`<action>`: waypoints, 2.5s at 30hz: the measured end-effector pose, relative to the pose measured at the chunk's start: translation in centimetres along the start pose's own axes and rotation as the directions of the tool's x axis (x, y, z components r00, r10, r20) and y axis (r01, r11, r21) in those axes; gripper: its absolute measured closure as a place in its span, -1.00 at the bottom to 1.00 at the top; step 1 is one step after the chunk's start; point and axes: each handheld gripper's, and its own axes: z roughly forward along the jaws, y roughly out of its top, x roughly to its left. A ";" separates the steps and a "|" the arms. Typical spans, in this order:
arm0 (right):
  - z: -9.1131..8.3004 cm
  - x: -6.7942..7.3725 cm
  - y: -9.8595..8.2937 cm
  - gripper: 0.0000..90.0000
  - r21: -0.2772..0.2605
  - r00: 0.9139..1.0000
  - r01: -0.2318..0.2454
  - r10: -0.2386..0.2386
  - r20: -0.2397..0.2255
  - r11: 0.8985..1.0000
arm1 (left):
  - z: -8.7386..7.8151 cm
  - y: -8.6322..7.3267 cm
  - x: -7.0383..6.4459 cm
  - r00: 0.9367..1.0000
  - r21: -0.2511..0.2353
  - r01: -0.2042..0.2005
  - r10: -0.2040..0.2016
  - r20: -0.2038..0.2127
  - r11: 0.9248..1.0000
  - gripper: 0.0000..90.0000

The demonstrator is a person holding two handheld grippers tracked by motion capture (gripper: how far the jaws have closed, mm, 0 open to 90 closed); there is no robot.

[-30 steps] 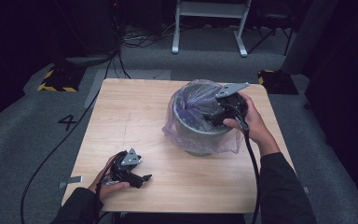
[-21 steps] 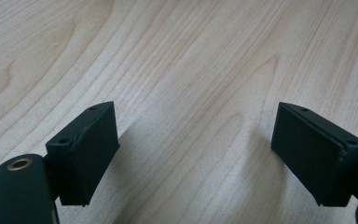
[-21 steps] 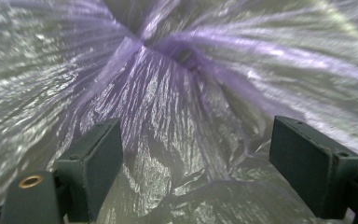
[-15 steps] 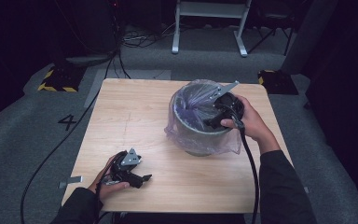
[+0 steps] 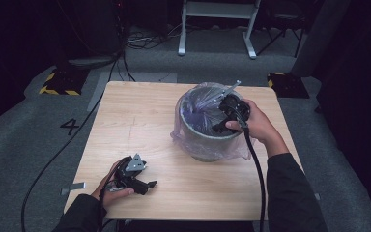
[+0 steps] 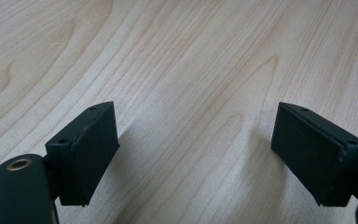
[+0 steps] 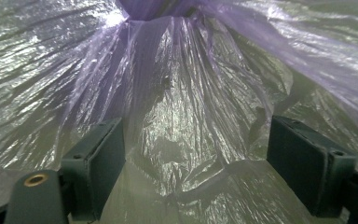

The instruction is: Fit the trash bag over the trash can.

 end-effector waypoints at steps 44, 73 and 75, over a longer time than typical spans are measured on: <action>-6.1 1.0 -3.9 -0.51 -0.469 0.997 -0.046 0.066 0.026 0.882 | 0.0 0.0 0.0 1.000 0.000 0.000 0.000 0.000 1.000 -0.68; -8.3 4.5 -12.6 -0.62 -0.430 0.983 0.109 -0.032 0.183 0.896 | 0.0 0.0 0.0 1.000 0.000 -0.001 0.001 0.001 1.000 -0.68; -7.9 4.5 -13.2 -0.62 -0.418 0.982 0.110 -0.033 0.187 0.902 | 0.0 0.0 0.0 1.000 0.000 -0.001 0.001 0.001 1.000 -0.68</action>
